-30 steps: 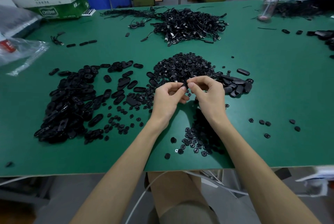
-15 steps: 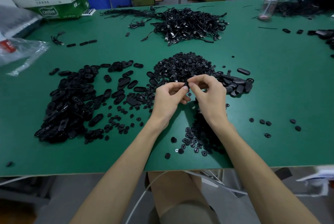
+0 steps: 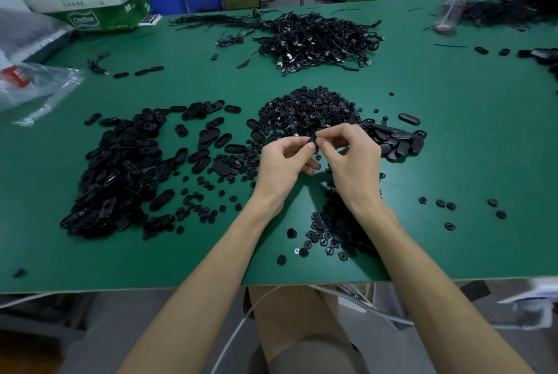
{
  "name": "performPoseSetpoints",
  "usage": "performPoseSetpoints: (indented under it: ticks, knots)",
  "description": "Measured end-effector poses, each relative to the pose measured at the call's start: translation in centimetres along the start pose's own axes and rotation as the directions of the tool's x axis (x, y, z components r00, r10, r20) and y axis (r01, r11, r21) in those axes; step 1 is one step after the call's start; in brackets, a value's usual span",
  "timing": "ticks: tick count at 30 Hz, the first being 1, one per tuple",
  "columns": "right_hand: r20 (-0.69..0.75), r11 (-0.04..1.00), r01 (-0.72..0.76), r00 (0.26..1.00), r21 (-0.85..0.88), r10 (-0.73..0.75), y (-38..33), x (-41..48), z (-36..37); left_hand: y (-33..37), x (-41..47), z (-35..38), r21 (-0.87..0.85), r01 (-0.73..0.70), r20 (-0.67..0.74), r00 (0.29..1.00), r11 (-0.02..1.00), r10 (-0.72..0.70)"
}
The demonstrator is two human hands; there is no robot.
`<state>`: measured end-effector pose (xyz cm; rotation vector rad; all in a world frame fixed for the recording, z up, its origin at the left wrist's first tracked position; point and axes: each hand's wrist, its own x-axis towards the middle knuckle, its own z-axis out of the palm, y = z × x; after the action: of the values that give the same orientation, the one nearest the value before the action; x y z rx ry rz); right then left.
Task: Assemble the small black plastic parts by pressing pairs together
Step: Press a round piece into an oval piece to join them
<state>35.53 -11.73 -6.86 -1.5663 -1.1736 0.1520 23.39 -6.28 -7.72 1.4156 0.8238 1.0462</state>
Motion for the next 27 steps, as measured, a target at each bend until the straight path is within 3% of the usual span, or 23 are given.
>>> performPoseSetpoints:
  ticks: [7, 15, 21, 27]
  knots:
    - [0.000, 0.999, -0.030, 1.000, 0.025, 0.030, 0.17, 0.08, 0.14, 0.07, -0.03, -0.04, -0.009, -0.004, -0.008, 1.000, 1.000, 0.004]
    - [0.019, 0.999, 0.034, 0.999, -0.031, -0.033, -0.09, -0.12, 0.11, -0.19, 0.13, -0.11, -0.036, 0.010, -0.021, 1.000, 0.999, -0.010]
    - [0.109, 0.991, 0.122, 0.987, -0.061, -0.115, -0.52, -0.19, 0.09, -0.59, 0.46, -0.26, -0.080, 0.044, -0.086, 0.995, 0.996, -0.050]
    - [0.139, 0.994, 0.107, 0.985, -0.026, -0.103, -0.63, -0.27, 0.10, -0.75, 0.42, -0.38, -0.070, 0.035, -0.067, 0.997, 0.997, -0.040]
